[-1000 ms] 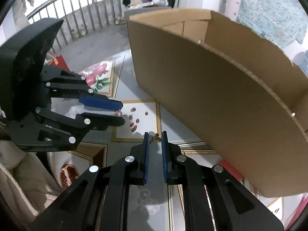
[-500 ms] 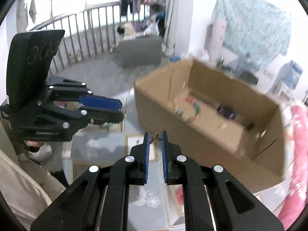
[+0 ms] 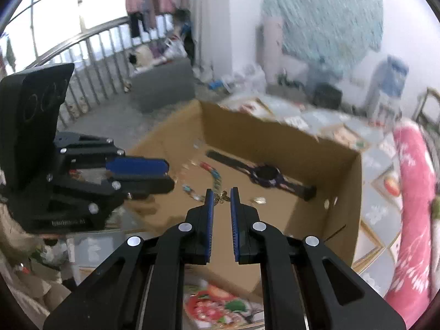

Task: Organize jewelry
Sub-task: 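Carry the butterfly clip into the box with the left tool and open, then withdraw the left tool from the box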

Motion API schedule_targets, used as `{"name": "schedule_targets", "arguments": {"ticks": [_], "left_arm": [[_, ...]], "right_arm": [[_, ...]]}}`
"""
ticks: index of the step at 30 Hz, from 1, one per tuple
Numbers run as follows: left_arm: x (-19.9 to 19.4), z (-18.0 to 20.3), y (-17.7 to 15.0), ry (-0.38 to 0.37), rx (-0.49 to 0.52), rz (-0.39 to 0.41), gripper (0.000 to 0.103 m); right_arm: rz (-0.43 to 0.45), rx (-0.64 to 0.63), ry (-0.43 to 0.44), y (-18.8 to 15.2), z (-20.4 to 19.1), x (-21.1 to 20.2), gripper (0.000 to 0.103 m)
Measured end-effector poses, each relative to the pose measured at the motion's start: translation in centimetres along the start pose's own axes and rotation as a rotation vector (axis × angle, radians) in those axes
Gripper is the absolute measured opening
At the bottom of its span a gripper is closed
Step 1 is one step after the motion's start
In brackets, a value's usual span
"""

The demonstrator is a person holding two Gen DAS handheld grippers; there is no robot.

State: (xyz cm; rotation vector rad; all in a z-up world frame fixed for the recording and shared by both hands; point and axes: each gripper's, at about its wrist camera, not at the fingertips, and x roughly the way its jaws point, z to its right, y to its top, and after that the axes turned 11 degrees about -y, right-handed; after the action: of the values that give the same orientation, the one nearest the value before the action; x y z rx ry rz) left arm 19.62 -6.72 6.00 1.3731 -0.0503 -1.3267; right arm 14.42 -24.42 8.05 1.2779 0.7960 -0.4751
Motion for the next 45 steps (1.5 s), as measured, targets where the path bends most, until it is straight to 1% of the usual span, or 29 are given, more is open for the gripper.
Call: {"name": "schedule_targets", "arguments": {"ticks": [1, 4, 6, 9, 11, 14, 19, 21, 25, 29, 30, 31, 32, 33, 35, 38, 42, 44, 45], "left_arm": [[1.0, -0.5, 0.1, -0.007, -0.035, -0.024, 0.02], [3.1, -1.8, 1.0, -0.034, -0.104, -0.072, 0.02], [3.9, -2.4, 1.5, -0.063, -0.145, -0.082, 0.02], [4.2, -3.4, 2.2, -0.094, -0.205, -0.076, 0.02], [4.0, -3.9, 2.5, -0.099, -0.22, -0.07, 0.028], [3.7, -4.5, 2.8, -0.108, -0.236, -0.061, 0.035], [3.1, -5.3, 3.3, -0.122, -0.268, -0.038, 0.04], [2.7, -5.6, 3.5, -0.13, -0.276, -0.03, 0.042], [2.2, -5.5, 3.8, -0.119, -0.276, -0.013, 0.046], [0.5, -4.9, 3.8, -0.115, -0.261, 0.015, 0.05], [-0.6, -4.5, 3.6, -0.105, -0.253, 0.043, 0.05], [-1.3, -4.3, 3.5, -0.104, -0.247, 0.059, 0.052], [-2.5, -3.8, 3.3, -0.11, -0.233, 0.085, 0.058], [-3.1, -3.6, 3.1, -0.112, -0.228, 0.099, 0.061], [-5.0, -2.8, 2.5, -0.109, -0.207, 0.132, 0.07], [-7.5, -1.6, 0.9, -0.087, -0.171, 0.152, 0.079], [-10.7, -0.5, -2.4, -0.051, -0.154, 0.163, 0.083], [-11.8, -0.1, -4.2, -0.053, -0.156, 0.166, 0.087], [-12.2, 0.1, -5.5, -0.057, -0.158, 0.155, 0.087]], "right_arm": [[-0.025, 0.011, -0.003, 0.2, 0.4, 1.0, 0.01], [-0.058, 0.025, -0.021, 0.0, 0.7, 2.0, 0.01], [-0.079, 0.053, -0.029, 0.1, 1.5, 2.8, 0.01], [-0.07, 0.092, -0.028, 0.1, 2.6, 2.8, 0.011], [-0.053, 0.11, -0.028, 0.2, 3.2, 2.5, 0.012], [-0.032, 0.126, -0.025, 0.3, 3.8, 2.2, 0.012], [-0.001, 0.161, -0.024, 0.6, 4.7, 1.4, 0.013], [0.01, 0.169, -0.027, 0.8, 4.9, 1.0, 0.016], [0.035, 0.181, -0.035, 0.8, 5.0, -0.2, 0.024], [0.076, 0.206, -0.033, 0.3, 5.0, -2.4, 0.031], [0.086, 0.212, -0.031, 0.1, 5.0, -2.9, 0.032], [0.098, 0.217, -0.03, -0.3, 4.9, -3.7, 0.033], [0.108, 0.221, -0.031, -0.7, 4.8, -4.4, 0.034], [0.117, 0.222, -0.033, -1.1, 4.7, -5.1, 0.035], [0.134, 0.223, -0.035, -2.0, 4.4, -6.5, 0.036], [0.153, 0.224, -0.03, -3.7, 3.8, -8.3, 0.038], [0.164, 0.225, 0.003, -6.1, 2.3, -10.0, 0.038], [0.151, 0.223, 0.022, -7.3, 1.2, -10.1, 0.038], [0.141, 0.221, 0.033, -7.7, 0.7, -9.9, 0.038]]}}
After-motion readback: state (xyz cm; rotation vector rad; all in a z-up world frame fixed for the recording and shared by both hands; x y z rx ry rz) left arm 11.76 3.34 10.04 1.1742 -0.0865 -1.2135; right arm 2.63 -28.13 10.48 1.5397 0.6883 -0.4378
